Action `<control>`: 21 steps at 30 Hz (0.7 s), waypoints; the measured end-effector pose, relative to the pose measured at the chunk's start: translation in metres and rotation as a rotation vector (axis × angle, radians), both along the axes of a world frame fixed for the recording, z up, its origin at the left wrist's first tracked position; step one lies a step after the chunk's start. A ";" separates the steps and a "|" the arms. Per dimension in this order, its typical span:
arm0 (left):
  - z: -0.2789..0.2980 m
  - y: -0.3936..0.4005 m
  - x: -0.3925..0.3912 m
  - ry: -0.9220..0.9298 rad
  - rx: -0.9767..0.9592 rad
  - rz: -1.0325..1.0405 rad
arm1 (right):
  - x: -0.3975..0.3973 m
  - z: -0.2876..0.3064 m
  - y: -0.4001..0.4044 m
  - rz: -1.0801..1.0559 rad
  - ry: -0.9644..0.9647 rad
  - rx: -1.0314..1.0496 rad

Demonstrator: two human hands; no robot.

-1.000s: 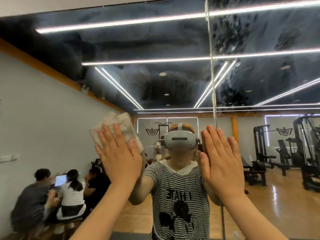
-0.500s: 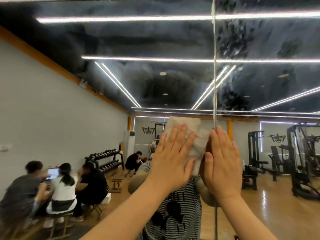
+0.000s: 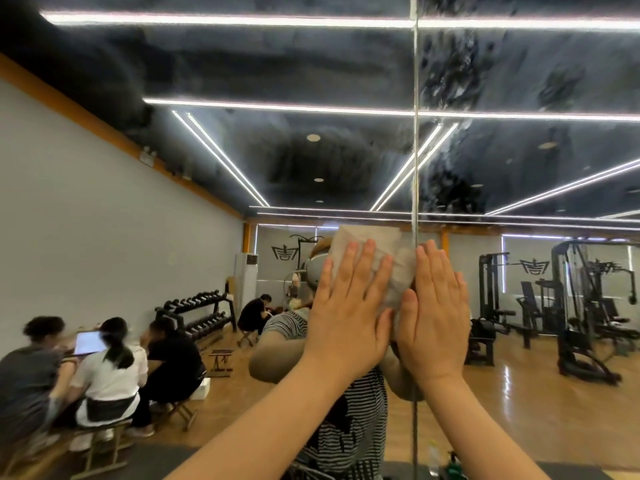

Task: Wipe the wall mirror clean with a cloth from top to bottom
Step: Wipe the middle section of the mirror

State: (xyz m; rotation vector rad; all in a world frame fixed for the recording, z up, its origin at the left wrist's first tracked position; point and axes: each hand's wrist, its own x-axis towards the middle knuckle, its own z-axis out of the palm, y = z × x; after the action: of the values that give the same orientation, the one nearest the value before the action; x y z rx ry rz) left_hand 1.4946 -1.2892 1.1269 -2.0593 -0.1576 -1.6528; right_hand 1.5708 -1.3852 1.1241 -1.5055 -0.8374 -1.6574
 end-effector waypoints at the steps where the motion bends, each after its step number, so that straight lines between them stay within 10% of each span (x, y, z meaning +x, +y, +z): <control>1: 0.000 0.002 -0.002 0.026 0.033 -0.002 | 0.000 0.000 0.000 0.001 0.004 -0.006; 6: 0.022 0.028 -0.013 0.139 0.225 -0.002 | -0.001 0.001 -0.002 0.011 0.010 -0.011; 12: 0.070 0.018 -0.002 -0.041 -0.013 -0.008 | -0.002 0.002 -0.003 -0.002 -0.015 -0.005; 21: -0.008 0.001 -0.001 0.000 -0.013 -0.029 | -0.003 0.000 -0.002 0.005 0.007 -0.022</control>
State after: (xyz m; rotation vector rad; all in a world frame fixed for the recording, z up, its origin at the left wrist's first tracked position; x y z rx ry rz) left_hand 1.4933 -1.2884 1.1193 -2.0808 -0.1396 -1.6730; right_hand 1.5680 -1.3875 1.1238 -1.5220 -0.8578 -1.6429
